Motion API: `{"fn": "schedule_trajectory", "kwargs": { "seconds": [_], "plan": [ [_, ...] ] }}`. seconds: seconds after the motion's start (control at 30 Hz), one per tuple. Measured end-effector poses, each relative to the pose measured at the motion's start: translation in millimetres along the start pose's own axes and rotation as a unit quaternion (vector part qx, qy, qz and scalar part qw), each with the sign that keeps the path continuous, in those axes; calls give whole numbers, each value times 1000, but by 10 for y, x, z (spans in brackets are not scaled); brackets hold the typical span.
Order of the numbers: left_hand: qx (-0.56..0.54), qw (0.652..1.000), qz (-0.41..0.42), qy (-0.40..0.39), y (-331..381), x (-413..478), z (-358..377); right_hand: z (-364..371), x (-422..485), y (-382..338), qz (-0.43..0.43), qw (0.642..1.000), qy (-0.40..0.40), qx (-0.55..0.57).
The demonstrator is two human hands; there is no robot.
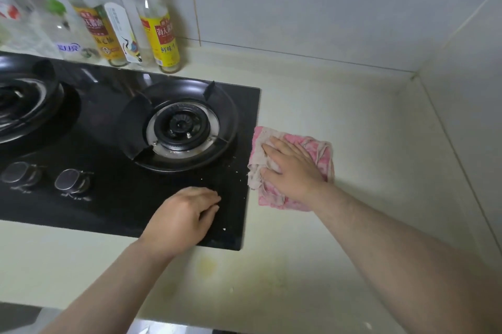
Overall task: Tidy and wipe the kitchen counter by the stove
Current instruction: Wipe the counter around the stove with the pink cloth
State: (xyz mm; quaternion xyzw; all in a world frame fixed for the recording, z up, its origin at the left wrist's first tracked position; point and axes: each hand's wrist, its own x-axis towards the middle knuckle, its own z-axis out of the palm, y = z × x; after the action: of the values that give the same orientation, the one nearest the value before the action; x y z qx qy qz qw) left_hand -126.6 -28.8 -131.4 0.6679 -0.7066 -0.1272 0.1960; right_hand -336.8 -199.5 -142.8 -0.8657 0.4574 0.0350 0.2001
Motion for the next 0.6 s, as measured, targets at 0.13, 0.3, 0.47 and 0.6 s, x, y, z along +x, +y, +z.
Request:
{"fn": "schedule_trajectory", "kwargs": {
  "seconds": [0.13, 0.3, 0.47, 0.6],
  "plan": [
    [14, 999, -35, -30, -89, 42, -16, 90, -321, -48, -1, 1000, -11, 9],
    [21, 996, -88, 1, -185, 146, -77, 296, -689, -167, -5, 999, 43, 28],
    [30, 985, -93, 139, -284, 93, -225, 352, -620, -198, 84, 959, 156, 219],
    [71, 976, -123, 164, -488, 160, -334, 158, -202, -362, 123, 914, 181, 343]
  ]
}}
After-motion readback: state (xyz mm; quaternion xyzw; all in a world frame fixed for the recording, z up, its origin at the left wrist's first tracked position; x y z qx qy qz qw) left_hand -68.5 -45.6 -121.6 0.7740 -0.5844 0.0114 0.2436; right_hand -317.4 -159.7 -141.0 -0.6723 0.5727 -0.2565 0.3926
